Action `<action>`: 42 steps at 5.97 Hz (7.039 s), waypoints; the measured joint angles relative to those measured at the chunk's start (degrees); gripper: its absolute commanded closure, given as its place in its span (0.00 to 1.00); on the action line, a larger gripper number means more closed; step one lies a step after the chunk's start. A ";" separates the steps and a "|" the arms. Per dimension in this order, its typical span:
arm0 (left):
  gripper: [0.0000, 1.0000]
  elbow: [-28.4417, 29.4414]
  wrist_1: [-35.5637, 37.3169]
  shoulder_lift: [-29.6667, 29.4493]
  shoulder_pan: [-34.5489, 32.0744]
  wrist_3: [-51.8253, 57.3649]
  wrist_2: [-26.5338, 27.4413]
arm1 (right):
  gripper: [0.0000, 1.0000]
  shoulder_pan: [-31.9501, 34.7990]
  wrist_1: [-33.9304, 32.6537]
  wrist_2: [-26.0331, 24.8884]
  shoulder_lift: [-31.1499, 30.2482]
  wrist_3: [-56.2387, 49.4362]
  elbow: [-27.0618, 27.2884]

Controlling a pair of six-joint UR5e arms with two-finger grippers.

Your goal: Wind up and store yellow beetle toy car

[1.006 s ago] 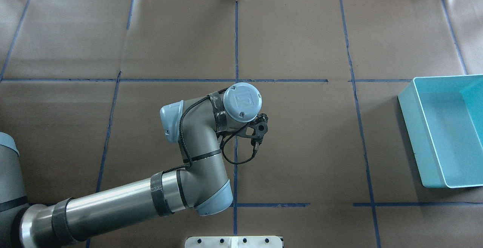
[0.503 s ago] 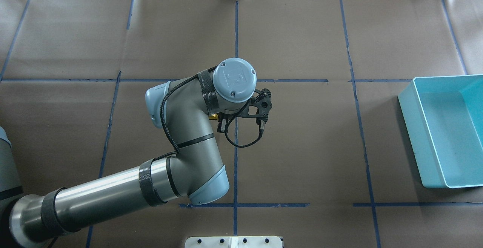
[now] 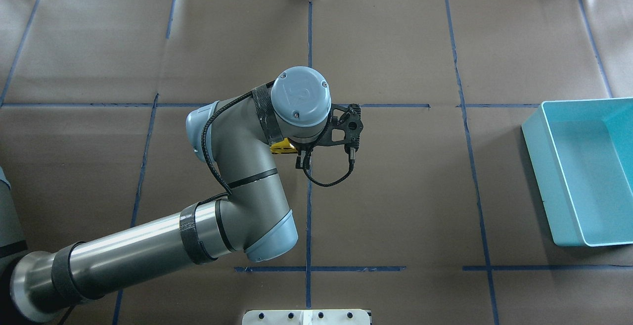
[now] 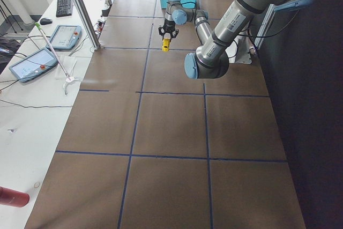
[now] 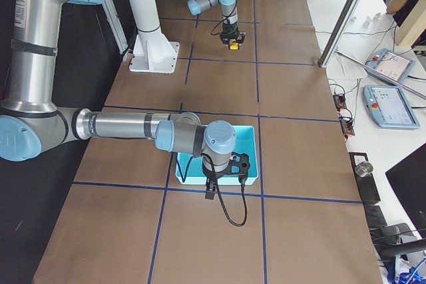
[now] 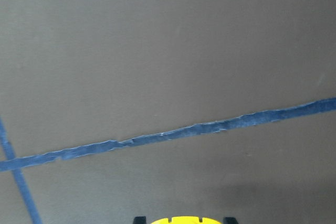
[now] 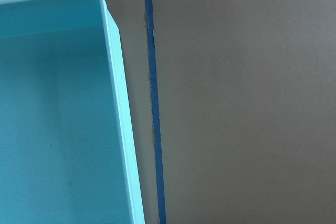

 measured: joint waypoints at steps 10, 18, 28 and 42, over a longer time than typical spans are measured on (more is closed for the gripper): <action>1.00 6.84 -10.94 1.13 0.61 -2.80 -5.39 | 0.00 -0.02 0.00 0.00 0.18 0.00 0.02; 1.00 4.25 -12.22 5.79 0.04 -2.33 -5.82 | 0.00 0.02 0.00 0.11 0.36 0.00 0.19; 0.01 -2.62 -13.88 14.39 -0.48 -2.19 -5.85 | 0.00 -0.02 0.00 0.82 0.45 0.00 0.44; 0.00 -17.12 -4.04 22.73 -17.26 -10.41 -12.03 | 0.00 -0.02 0.27 0.88 0.72 -0.58 2.39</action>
